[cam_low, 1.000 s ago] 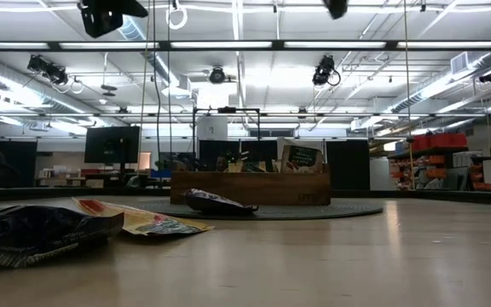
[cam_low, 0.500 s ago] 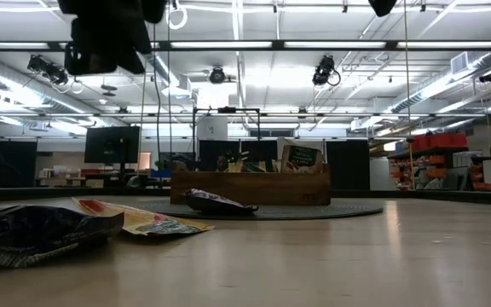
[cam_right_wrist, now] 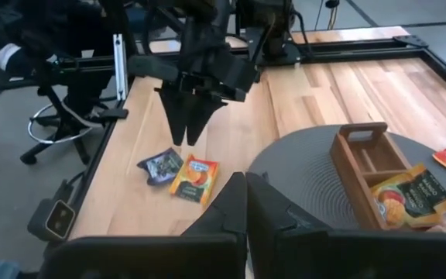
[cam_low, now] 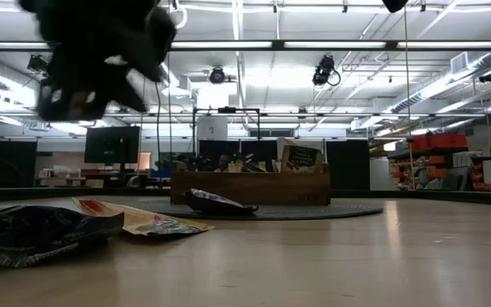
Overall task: Pick & Place Tea
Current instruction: Put the yellow tea bag into the middle section of the wooden organizer
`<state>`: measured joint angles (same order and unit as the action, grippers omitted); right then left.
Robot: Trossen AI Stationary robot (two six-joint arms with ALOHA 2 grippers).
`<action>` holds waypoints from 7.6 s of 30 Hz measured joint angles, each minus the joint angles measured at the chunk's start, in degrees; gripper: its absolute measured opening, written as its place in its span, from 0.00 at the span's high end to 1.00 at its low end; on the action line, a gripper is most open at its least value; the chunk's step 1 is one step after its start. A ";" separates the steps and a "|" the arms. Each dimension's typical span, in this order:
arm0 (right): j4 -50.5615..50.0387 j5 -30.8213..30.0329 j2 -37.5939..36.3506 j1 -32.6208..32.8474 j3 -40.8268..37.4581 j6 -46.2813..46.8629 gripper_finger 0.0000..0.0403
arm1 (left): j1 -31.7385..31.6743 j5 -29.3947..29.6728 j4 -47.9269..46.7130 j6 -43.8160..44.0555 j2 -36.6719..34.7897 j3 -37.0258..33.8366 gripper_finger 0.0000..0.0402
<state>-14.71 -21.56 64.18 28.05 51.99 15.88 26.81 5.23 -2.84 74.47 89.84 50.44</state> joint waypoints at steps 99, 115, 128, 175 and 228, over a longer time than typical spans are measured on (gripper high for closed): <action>2.94 7.48 -5.88 -18.88 0.00 21.00 0.71 | -21.19 12.05 71.12 -19.49 5.34 -14.82 1.00; 5.94 13.89 -1.60 -26.76 0.02 16.45 0.48 | -31.03 1.14 70.65 -25.65 2.64 -14.80 1.00; 8.90 20.78 3.98 -31.01 0.02 14.01 0.51 | -32.18 1.02 70.28 -25.71 2.64 -14.80 1.00; -11.82 22.59 1.26 -35.96 13.00 -3.05 1.00 | -37.34 -8.83 37.52 -51.21 -25.81 -14.84 0.86; -48.27 26.49 51.14 -40.30 54.02 -45.35 1.00 | -37.36 6.80 -1.78 -53.23 -55.36 -14.82 0.86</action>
<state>-62.98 4.93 115.33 -12.25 106.01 -29.47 -10.55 12.03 -4.62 21.24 34.48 35.62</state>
